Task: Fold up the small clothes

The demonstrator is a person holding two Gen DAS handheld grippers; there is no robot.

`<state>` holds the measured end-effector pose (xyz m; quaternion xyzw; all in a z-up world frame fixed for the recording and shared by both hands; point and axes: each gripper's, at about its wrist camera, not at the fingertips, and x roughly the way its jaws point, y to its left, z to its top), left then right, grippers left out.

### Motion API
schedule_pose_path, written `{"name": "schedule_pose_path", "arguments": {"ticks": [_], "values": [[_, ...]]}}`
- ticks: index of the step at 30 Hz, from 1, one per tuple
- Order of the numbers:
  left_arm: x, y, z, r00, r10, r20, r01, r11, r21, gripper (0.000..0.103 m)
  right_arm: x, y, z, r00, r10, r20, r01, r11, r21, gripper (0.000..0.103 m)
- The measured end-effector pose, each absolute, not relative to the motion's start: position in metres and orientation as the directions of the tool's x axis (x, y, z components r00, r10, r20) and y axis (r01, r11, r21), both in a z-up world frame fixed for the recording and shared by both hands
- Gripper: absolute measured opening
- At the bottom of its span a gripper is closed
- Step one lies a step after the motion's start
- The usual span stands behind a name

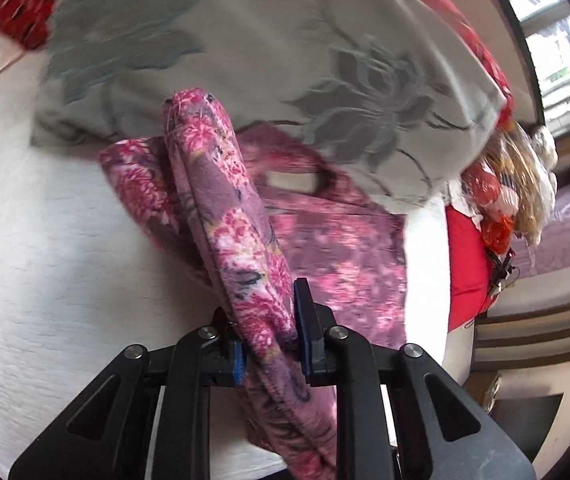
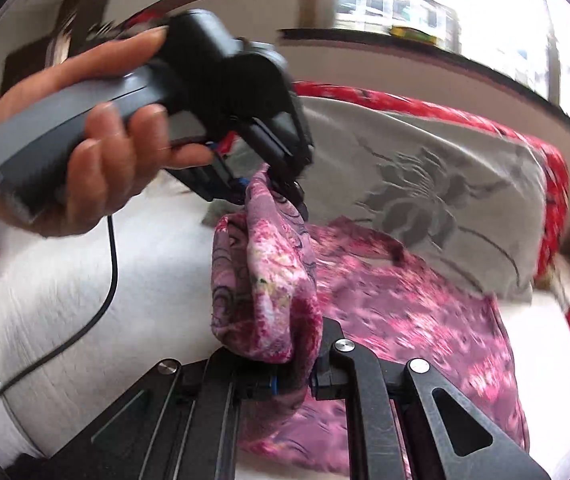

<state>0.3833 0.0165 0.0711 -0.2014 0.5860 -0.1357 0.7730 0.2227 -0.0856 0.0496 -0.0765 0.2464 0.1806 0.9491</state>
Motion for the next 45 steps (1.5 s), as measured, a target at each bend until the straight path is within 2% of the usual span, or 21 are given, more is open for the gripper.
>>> {"name": "schedule_pose_path", "arguments": {"ticks": [7, 14, 20, 24, 26, 29, 30, 31, 33, 36, 38, 39, 40, 45], "values": [[0.386, -0.061, 0.082, 0.279, -0.445, -0.851, 0.043, 0.891, -0.452, 0.017, 0.219, -0.168, 0.054, 0.814, 0.301, -0.498, -0.265, 0.954, 0.143, 0.009], [0.398, -0.133, 0.069, 0.239, -0.448, -0.861, 0.089, 0.893, -0.44, 0.017, 0.219, -0.232, 0.044, 0.813, 0.278, -0.511, -0.159, 0.951, 0.265, 0.009], [0.41, -0.185, 0.049, 0.177, -0.459, -0.871, 0.108, 0.888, -0.446, 0.013, 0.221, -0.276, 0.029, 0.8, 0.269, -0.536, -0.073, 0.931, 0.358, 0.009], [0.412, -0.204, 0.048, 0.194, -0.452, -0.871, 0.108, 0.892, -0.439, 0.014, 0.226, -0.3, 0.012, 0.776, 0.277, -0.567, -0.008, 0.903, 0.43, 0.009], [0.41, -0.202, 0.053, 0.213, -0.474, -0.855, 0.114, 0.881, -0.46, 0.02, 0.229, -0.309, 0.002, 0.762, 0.289, -0.58, 0.019, 0.884, 0.466, 0.009], [0.408, -0.182, 0.062, 0.258, -0.437, -0.862, 0.103, 0.899, -0.425, 0.039, 0.239, -0.32, -0.02, 0.712, 0.325, -0.623, 0.072, 0.848, 0.525, 0.011], [0.408, -0.168, 0.064, 0.281, -0.411, -0.867, 0.09, 0.911, -0.403, 0.043, 0.241, -0.324, -0.029, 0.685, 0.354, -0.637, 0.09, 0.826, 0.556, 0.015], [0.409, -0.157, 0.065, 0.294, -0.394, -0.871, 0.076, 0.918, -0.39, 0.044, 0.241, -0.328, -0.035, 0.666, 0.365, -0.65, 0.116, 0.811, 0.574, 0.026], [0.41, -0.122, 0.062, 0.317, -0.368, -0.874, 0.025, 0.925, -0.38, 0.049, 0.237, -0.337, -0.04, 0.642, 0.371, -0.671, 0.149, 0.798, 0.584, 0.032], [0.404, -0.072, 0.046, 0.328, -0.354, -0.876, -0.063, 0.917, -0.395, 0.05, 0.22, -0.362, -0.027, 0.668, 0.348, -0.658, 0.188, 0.776, 0.602, 0.032], [0.397, -0.049, 0.032, 0.326, -0.359, -0.874, -0.113, 0.904, -0.413, 0.05, 0.207, -0.381, -0.007, 0.751, 0.293, -0.592, 0.198, 0.755, 0.625, 0.035], [0.392, -0.043, 0.025, 0.325, -0.368, -0.871, -0.132, 0.895, -0.427, 0.05, 0.207, -0.391, 0.005, 0.791, 0.266, -0.552, 0.193, 0.747, 0.636, 0.041], [0.388, -0.039, 0.018, 0.321, -0.381, -0.867, -0.148, 0.884, -0.443, 0.05, 0.218, -0.396, 0.014, 0.804, 0.279, -0.526, 0.167, 0.743, 0.649, 0.047], [0.366, -0.03, -0.01, 0.286, -0.452, -0.845, -0.176, 0.842, -0.51, 0.05, 0.329, -0.369, 0.012, 0.665, 0.505, -0.55, 0.036, 0.714, 0.699, 0.048]]}}
